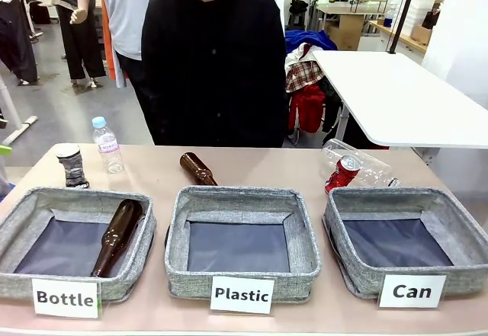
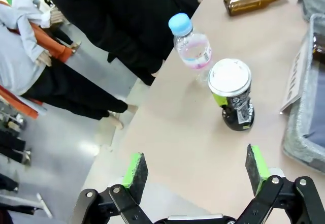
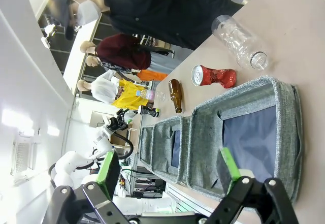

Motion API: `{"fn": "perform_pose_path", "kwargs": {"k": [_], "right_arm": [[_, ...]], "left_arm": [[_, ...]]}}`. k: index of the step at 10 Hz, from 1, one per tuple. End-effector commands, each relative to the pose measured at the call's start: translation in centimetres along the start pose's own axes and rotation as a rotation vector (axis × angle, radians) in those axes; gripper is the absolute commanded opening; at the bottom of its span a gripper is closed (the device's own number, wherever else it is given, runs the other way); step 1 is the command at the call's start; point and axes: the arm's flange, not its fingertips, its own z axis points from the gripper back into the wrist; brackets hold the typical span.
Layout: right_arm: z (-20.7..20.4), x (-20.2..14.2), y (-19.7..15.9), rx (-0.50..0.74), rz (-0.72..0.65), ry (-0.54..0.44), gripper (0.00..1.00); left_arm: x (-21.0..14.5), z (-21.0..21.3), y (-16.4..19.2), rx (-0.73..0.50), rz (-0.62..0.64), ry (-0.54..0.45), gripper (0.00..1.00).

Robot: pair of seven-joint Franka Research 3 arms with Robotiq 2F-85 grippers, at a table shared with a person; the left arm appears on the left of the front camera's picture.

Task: Sort the can waste into the basket.
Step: Pick up the can waste from the table and place it in the right Fabric basket.

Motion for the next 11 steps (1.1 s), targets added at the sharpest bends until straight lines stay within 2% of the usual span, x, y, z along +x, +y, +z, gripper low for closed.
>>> {"fn": "perform_pose_path", "kwargs": {"k": [1,6,9,11], "right_arm": [[0.1,0.3,0.0,0.02,0.028,-0.011,1.0],[0.1,0.3,0.0,0.02,0.028,-0.011,1.0],[0.1,0.3,0.0,0.02,0.028,-0.011,1.0],[0.1,0.3,0.0,0.02,0.028,-0.011,1.0]], "left_arm": [[-0.1,-1.6,-0.1,0.043,-0.05,-0.019,1.0],[-0.8,-7.2,3.5,-0.116,0.129,0.005,1.0],[-0.7,-8.8,3.7,-0.179,0.144,0.016,1.0],[-0.8,-9.6,3.2,-0.234,0.101,0.069,1.0]]}}
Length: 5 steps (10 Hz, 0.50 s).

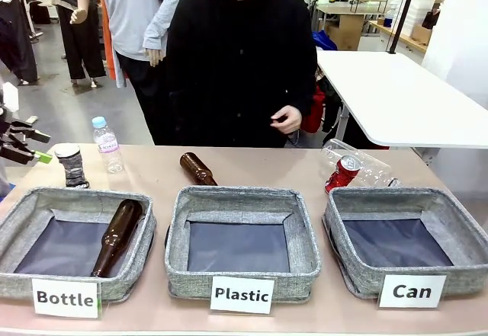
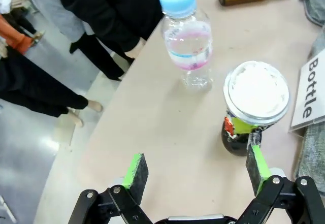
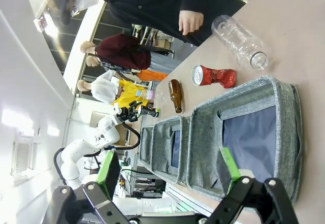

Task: Sort the can waste into the basket.
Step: Pick up the can waste from the table and place it in the right Fabric basket.

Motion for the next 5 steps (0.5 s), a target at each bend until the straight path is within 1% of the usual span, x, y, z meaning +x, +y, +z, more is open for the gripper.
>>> {"fn": "perform_pose_path", "kwargs": {"k": [1,2,4,5], "right_arm": [[0.0,0.3,0.0,0.02,0.027,-0.011,1.0],[0.0,0.3,0.0,0.02,0.027,-0.011,1.0],[0.0,0.3,0.0,0.02,0.027,-0.011,1.0],[0.0,0.3,0.0,0.02,0.027,-0.011,1.0]], "left_arm": [[0.0,0.2,-0.1,-0.069,-0.038,0.08,1.0],[-0.2,0.6,-0.4,-0.101,-0.066,0.09,1.0],[0.4,0.7,-1.4,-0.117,-0.07,-0.02,1.0],[0.6,0.2,-1.8,-0.162,-0.068,-0.052,1.0]]}}
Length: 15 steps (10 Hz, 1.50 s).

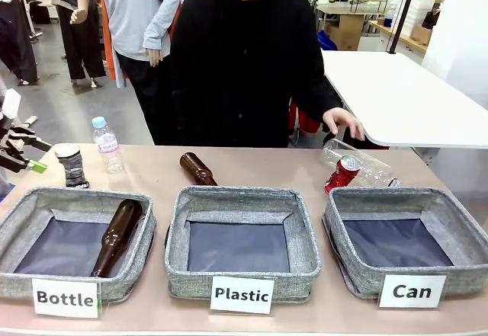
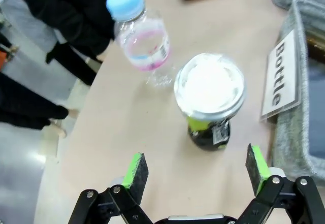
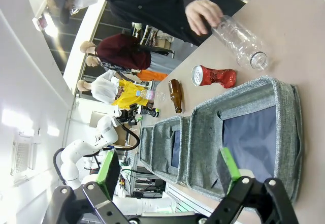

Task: Sort the can waste into the basket.
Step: Pick up the can waste from the table and place it in the right Fabric basket.

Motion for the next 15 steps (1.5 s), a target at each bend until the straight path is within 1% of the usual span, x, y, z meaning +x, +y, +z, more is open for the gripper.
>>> {"fn": "perform_pose_path", "kwargs": {"k": [1,2,4,5,8,12,13,15], "right_arm": [[0.0,0.3,0.0,0.02,0.027,-0.011,1.0],[0.0,0.3,0.0,0.02,0.027,-0.011,1.0],[0.0,0.3,0.0,0.02,0.027,-0.011,1.0],[0.0,0.3,0.0,0.02,0.027,-0.011,1.0],[0.0,0.3,0.0,0.02,0.027,-0.011,1.0],[0.0,0.3,0.0,0.02,0.027,-0.011,1.0],[0.0,0.3,0.0,0.02,0.027,-0.011,1.0],[0.0,0.3,0.0,0.02,0.027,-0.011,1.0]], "left_arm": [[0.6,-0.5,-0.6,-0.051,-0.021,-0.084,1.0],[0.8,-0.9,-0.8,-0.083,-0.019,-0.106,1.0],[1.0,-1.7,-0.8,-0.096,-0.017,-0.066,1.0],[1.1,-1.9,-0.8,-0.118,-0.01,-0.079,1.0],[0.8,-2.9,-0.7,-0.115,-0.014,-0.137,1.0],[-0.1,-4.7,0.3,-0.103,0.038,-0.216,1.0],[0.0,-5.0,0.4,-0.13,0.037,-0.251,1.0],[-0.1,-5.7,0.6,-0.141,0.049,-0.249,1.0]]}}
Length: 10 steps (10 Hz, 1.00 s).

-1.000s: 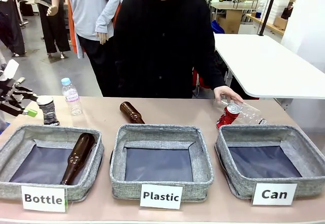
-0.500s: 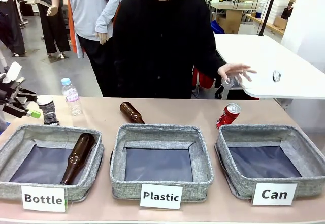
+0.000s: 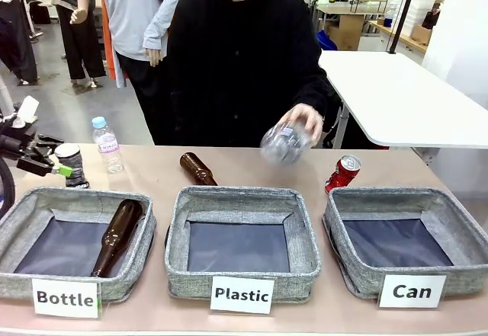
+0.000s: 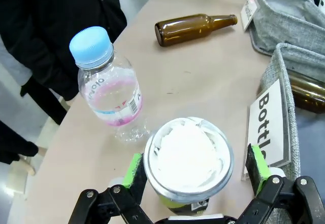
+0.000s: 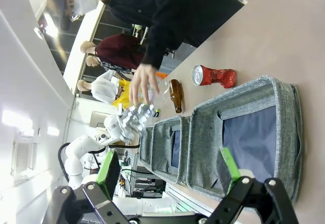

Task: Sort the can waste into the basket.
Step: Pick up the can waste from the table and place it in the right Fabric basket.

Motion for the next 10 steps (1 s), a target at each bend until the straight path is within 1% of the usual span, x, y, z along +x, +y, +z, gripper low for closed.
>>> {"fn": "perform_pose_path", "kwargs": {"k": [1,2,3,4,5,6,8,10], "right_arm": [[0.0,0.3,0.0,0.02,0.027,-0.011,1.0],[0.0,0.3,0.0,0.02,0.027,-0.011,1.0],[0.0,0.3,0.0,0.02,0.027,-0.011,1.0],[0.0,0.3,0.0,0.02,0.027,-0.011,1.0],[0.0,0.3,0.0,0.02,0.027,-0.011,1.0],[0.0,0.3,0.0,0.02,0.027,-0.011,1.0],[0.0,0.3,0.0,0.02,0.027,-0.011,1.0],[0.0,0.3,0.0,0.02,0.027,-0.011,1.0]], "left_arm": [[0.2,-0.2,0.5,-0.02,0.002,-0.046,1.0],[0.1,-0.4,0.5,-0.017,0.003,-0.032,0.42],[0.2,-0.5,0.6,-0.016,0.005,-0.027,0.42],[0.2,-0.5,0.5,-0.012,0.008,-0.023,0.0],[0.1,-0.6,0.6,-0.016,0.018,-0.03,0.4],[0.0,-0.6,0.7,-0.017,0.017,-0.03,0.0],[0.1,-0.6,0.6,-0.011,0.014,-0.028,0.0],[1.0,0.5,0.4,0.018,-0.011,-0.048,0.0]]}}
